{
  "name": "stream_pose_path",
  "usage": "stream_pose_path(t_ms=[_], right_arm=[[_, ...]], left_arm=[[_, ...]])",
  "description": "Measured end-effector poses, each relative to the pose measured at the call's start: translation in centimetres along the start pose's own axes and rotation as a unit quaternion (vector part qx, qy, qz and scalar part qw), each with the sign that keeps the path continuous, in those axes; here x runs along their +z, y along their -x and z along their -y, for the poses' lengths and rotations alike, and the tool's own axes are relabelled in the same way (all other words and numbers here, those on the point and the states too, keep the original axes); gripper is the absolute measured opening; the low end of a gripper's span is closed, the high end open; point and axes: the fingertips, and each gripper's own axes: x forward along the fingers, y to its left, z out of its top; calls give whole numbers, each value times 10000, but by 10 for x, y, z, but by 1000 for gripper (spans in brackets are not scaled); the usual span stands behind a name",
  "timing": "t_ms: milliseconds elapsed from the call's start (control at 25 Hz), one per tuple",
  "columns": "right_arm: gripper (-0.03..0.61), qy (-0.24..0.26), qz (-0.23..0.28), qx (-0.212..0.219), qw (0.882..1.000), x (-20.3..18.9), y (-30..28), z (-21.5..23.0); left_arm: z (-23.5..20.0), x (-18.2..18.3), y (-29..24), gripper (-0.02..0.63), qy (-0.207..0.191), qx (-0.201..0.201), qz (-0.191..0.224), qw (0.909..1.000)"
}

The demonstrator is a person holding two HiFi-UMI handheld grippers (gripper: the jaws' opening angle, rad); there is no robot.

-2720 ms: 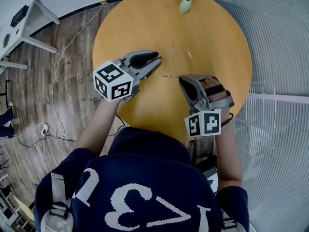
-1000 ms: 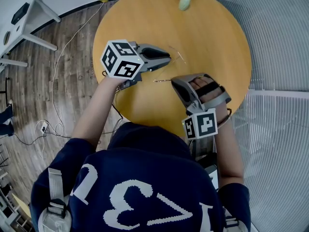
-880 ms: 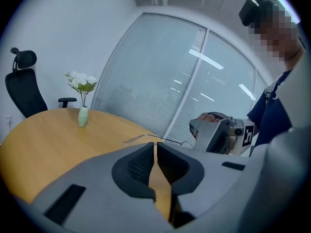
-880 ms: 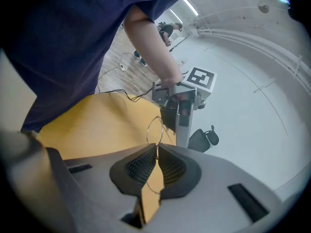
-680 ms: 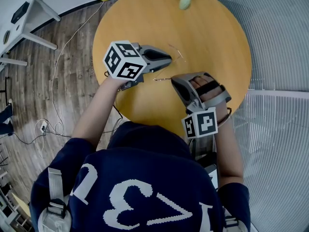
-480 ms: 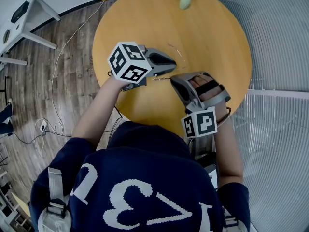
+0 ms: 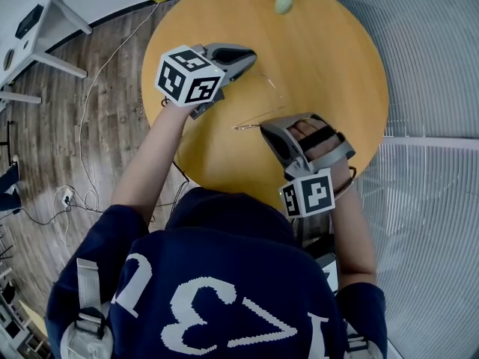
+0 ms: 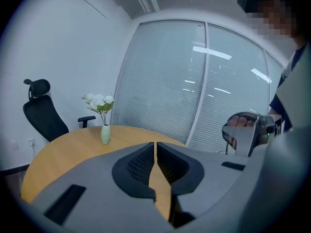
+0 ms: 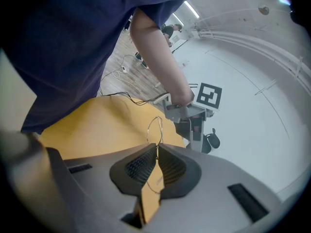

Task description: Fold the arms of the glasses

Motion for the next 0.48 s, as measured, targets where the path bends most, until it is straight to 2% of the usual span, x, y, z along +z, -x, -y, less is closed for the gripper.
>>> stream_pose_path(t_ms=[160,360,480], right_arm=[[35,105,103,109,9998,9,0,-5],[35,76,49,119,9999,7,0,-7],[35,1,-52,116,9999,-1,-1,-9]], left_arm=[[5,-12,-18,29,-270,-324,-420,9982],[31,-40,-23,29,-451,-1241,-989,9863],[41,-47,-17,28,-259,-1545,-1046,9821]])
